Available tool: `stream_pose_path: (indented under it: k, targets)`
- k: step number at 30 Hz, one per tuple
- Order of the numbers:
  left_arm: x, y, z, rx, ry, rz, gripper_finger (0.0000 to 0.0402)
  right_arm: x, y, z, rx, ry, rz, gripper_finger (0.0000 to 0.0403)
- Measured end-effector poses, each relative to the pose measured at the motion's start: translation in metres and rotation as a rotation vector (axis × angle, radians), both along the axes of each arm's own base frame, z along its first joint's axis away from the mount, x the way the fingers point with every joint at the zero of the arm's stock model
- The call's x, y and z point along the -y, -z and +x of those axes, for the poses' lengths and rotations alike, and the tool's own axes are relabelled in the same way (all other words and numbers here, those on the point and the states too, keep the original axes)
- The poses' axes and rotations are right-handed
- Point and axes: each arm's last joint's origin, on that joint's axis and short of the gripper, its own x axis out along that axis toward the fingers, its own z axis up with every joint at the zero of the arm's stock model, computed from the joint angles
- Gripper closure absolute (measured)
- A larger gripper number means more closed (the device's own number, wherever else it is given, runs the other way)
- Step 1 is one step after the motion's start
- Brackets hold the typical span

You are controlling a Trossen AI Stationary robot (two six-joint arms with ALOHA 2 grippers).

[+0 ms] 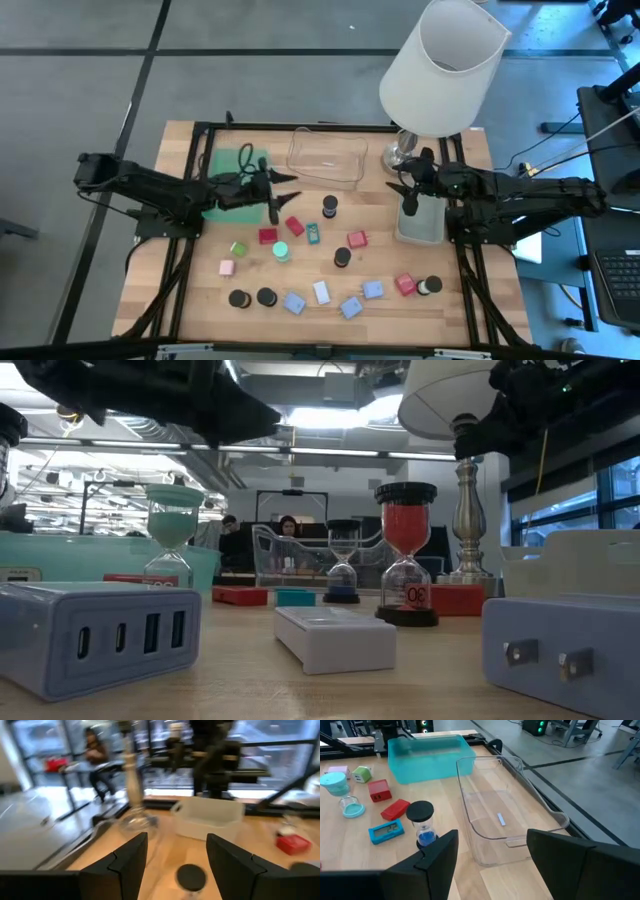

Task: Pick & Place Office items
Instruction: Put the top blue hourglass into the green bin

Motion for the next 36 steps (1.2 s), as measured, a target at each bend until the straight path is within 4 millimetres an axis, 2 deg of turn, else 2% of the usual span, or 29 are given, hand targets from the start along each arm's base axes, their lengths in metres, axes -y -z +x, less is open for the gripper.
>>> stream_pose_path:
  k: [5,11,18,24,30,36]
  targets:
    - [0.003,0.005,0.02,-0.018,0.089,0.02,0.0201,0.0,0.003,0.004,-0.024,0.0,0.001,0.0161]
    - [0.001,0.01,0.05,-0.07,0.022,0.051,0.0201,0.0,0.006,0.006,-0.044,0.0,0.002,0.0161]
    - [0.001,0.021,0.074,-0.113,0.008,0.041,0.0201,0.0,0.009,0.007,-0.066,-0.001,0.004,0.0161]
    - [0.001,0.027,0.082,-0.115,0.002,-0.072,0.019,-0.001,0.01,0.007,-0.076,-0.052,0.031,0.0161]
    - [0.001,0.039,0.086,-0.192,0.003,-0.158,0.0154,-0.003,0.011,0.007,-0.08,-0.094,0.052,0.0161]
    - [0.001,0.049,0.09,-0.229,-0.002,-0.138,0.0128,-0.003,0.011,0.007,-0.085,-0.093,0.052,0.0161]
